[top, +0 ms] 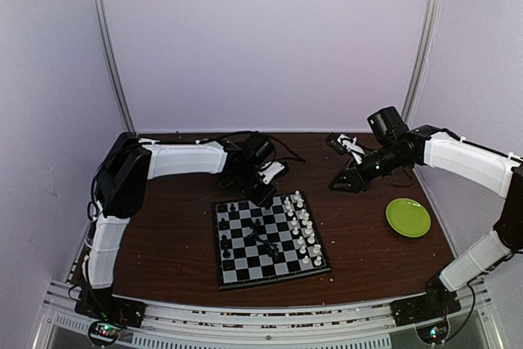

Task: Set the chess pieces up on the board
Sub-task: Pick up the pawn from the chess pile, then place the pawn at g7.

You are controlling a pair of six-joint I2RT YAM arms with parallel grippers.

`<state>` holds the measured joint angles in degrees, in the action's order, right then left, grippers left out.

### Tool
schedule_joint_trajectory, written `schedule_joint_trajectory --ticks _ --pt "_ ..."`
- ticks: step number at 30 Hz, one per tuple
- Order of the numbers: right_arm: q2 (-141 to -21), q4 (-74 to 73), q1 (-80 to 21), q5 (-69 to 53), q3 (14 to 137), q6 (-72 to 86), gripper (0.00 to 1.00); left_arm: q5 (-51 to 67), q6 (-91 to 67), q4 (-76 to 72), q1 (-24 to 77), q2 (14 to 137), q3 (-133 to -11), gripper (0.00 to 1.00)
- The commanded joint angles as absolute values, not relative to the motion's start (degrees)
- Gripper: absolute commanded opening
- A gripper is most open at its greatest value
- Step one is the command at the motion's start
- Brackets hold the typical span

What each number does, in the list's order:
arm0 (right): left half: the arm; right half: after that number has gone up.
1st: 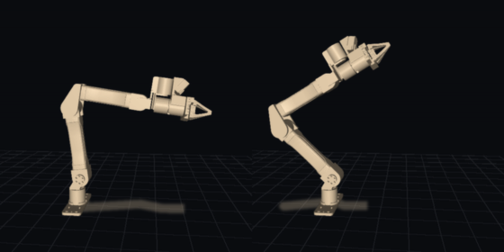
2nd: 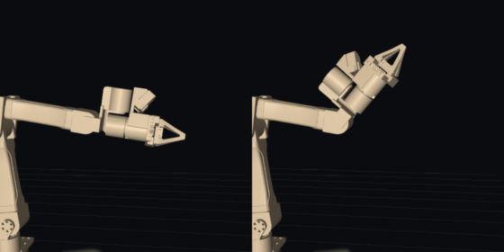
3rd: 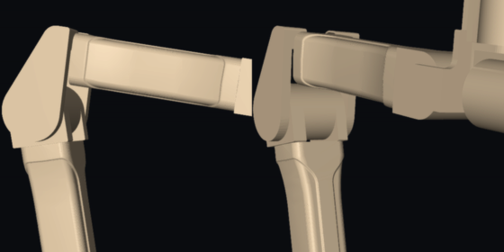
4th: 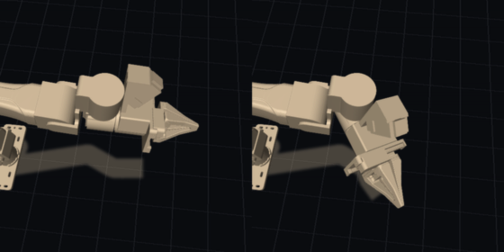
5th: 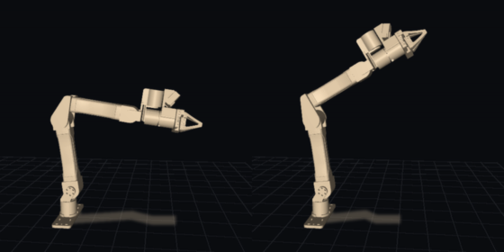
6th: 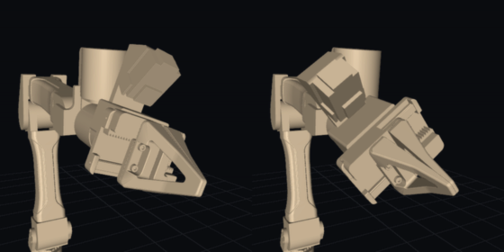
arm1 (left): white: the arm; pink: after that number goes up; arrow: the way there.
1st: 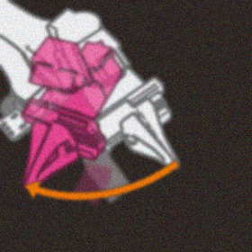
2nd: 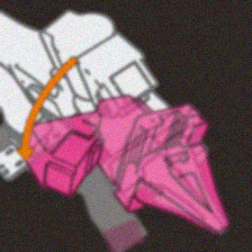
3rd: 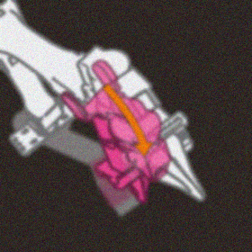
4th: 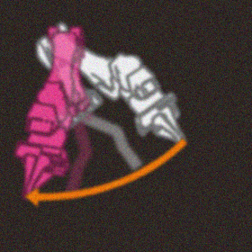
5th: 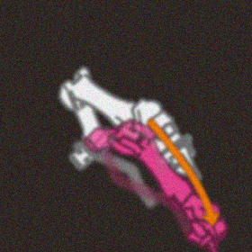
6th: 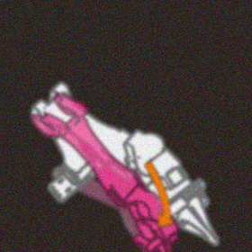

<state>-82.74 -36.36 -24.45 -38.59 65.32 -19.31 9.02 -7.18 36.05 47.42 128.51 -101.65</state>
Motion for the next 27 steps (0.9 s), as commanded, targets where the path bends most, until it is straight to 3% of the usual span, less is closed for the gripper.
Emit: schedule_joint_trajectory --ticks 1,14,27 --pt "-82.8 -36.5 -24.1 -38.7 66.4 -19.6 0.36 6.8 -6.4 37.4 47.7 124.5 -102.4 0.03" --pt "-83.1 -36.5 -24.0 -39.4 66.6 -19.6 0.36 4.0 -7.0 39.4 47.6 110.3 -88.4 0.02" --pt "-83.6 -36.4 -24.0 -40.1 66.6 -19.0 0.36 1.0 -8.7 35.8 47.5 109.4 -80.0 0.01"
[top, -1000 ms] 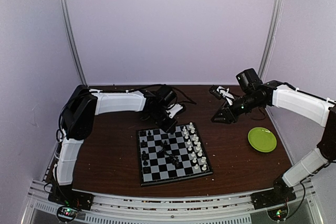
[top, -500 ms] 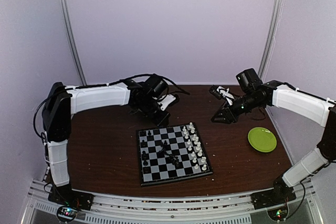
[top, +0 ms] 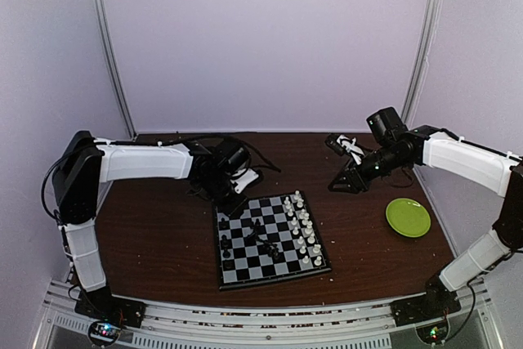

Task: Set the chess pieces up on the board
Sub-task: Place the pawn at g7.

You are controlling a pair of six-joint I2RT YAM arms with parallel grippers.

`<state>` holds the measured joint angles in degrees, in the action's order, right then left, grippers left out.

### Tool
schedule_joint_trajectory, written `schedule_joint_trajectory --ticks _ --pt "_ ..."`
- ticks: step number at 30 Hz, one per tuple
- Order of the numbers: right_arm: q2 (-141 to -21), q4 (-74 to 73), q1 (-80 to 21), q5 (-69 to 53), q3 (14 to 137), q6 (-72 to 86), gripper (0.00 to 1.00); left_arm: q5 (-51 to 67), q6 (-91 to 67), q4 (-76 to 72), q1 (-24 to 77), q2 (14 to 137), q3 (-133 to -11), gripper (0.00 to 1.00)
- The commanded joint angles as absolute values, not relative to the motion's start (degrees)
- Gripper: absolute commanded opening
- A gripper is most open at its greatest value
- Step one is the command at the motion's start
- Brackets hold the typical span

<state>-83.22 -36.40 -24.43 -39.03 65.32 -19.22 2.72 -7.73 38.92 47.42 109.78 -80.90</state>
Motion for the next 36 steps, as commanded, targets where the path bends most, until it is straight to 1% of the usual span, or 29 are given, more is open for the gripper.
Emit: schedule_joint_trajectory --ticks 1,8,26,29,34,36 --pt "-83.6 -36.4 -24.0 -40.1 66.6 -18.9 0.36 0.8 -8.8 35.6 47.4 109.5 -79.8 0.01" --pt "-83.9 -36.3 -24.0 -40.1 66.7 -18.8 0.36 0.5 -10.9 34.4 45.5 109.8 -78.7 0.01" --pt "-84.5 -36.4 -24.1 -40.2 66.6 -18.8 0.36 1.4 -11.2 32.7 44.4 112.5 -78.7 0.02" --pt "-84.7 -36.4 -24.1 -40.2 66.7 -18.8 0.36 1.5 -11.2 32.6 44.4 112.7 -78.7 0.03" --pt "-84.8 -36.4 -24.1 -40.2 66.8 -18.7 0.36 1.3 -11.2 32.6 44.4 112.6 -78.3 0.09" --pt "-84.9 -36.4 -24.1 -40.3 66.8 -18.7 0.36 1.4 -11.2 32.8 44.4 112.7 -78.2 0.09"
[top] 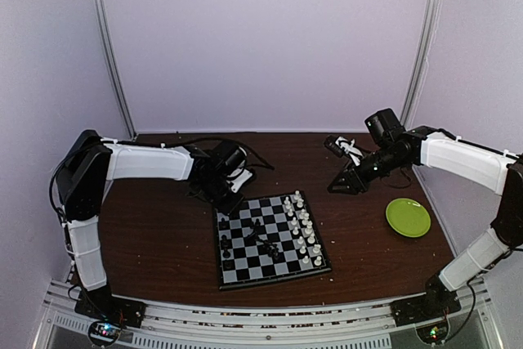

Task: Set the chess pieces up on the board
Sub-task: Place the pawn at g7.

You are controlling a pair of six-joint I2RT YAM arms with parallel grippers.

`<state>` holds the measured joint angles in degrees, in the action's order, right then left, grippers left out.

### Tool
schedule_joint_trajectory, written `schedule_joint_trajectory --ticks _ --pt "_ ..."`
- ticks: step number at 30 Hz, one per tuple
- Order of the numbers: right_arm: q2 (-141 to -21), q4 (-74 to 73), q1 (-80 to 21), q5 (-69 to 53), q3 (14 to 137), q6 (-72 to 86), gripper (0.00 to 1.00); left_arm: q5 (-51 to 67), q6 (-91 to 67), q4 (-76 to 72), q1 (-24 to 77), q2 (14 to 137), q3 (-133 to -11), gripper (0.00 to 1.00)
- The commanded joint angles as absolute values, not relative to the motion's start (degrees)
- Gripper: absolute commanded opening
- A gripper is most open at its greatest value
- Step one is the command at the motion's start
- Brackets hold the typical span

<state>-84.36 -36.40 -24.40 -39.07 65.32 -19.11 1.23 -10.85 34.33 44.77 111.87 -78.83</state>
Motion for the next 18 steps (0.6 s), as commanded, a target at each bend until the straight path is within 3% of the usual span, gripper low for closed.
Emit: schedule_joint_trajectory --ticks 1,18 --pt "-84.9 -36.4 -24.1 -40.2 66.8 -18.7 0.36 1.5 -11.2 32.8 44.4 112.7 -78.1 0.09" --pt "-85.0 -36.5 -24.0 -40.4 66.9 -18.6 0.36 1.6 -10.9 35.6 44.4 111.0 -79.6 0.18"
